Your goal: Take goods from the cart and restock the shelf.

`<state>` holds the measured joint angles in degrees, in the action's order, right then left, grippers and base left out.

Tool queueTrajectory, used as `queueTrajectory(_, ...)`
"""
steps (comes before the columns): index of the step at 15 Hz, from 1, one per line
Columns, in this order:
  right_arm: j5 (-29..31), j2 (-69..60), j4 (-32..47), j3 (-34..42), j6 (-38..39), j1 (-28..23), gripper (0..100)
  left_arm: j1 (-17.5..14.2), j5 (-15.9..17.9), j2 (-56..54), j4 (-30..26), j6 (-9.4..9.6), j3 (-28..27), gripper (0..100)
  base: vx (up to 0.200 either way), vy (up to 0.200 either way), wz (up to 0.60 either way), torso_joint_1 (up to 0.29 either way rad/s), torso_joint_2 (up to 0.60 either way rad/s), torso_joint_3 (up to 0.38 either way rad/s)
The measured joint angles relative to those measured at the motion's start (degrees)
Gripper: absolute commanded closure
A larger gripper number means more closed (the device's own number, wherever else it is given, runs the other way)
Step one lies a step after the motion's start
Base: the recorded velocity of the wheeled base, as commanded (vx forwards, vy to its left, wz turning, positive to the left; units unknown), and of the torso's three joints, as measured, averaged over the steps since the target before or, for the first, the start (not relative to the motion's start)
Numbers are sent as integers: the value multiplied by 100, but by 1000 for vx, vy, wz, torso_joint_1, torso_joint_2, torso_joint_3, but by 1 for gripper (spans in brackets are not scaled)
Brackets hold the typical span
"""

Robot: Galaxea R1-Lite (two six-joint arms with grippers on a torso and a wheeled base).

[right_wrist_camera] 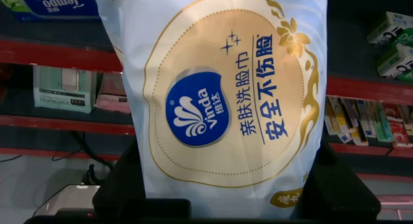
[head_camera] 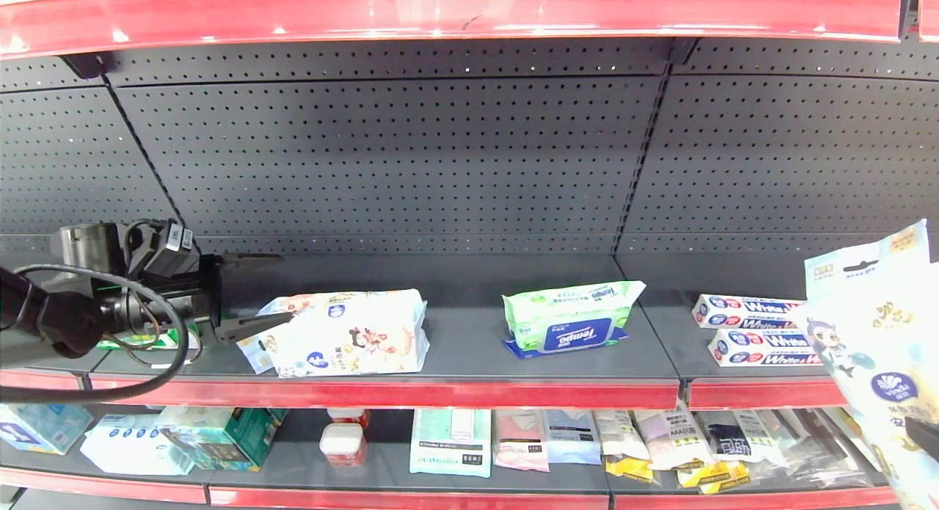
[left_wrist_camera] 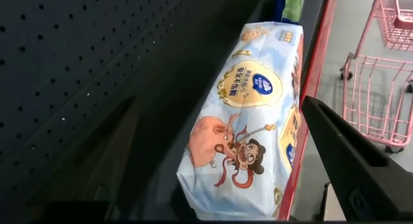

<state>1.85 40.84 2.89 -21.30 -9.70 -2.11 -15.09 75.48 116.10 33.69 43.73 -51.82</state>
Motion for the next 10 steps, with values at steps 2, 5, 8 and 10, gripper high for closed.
queueTrajectory(2,0,6,0,-9,-1,7,100,-69,-5,-41,-6,-402,-21,0,0,0,0,0,0,0)
queueTrajectory(5,0,11,0,-15,-11,18,100,-155,-33,-63,-6,-1401,-10,0,0,0,0,0,0,0)
queueTrajectory(8,0,11,0,-17,-12,18,100,-183,-466,-65,2,-1801,-160,0,0,0,0,0,0,0)
queueTrajectory(10,0,11,1,-6,-15,18,100,-177,-822,-61,145,-1864,-247,0,0,0,0,0,0,0)
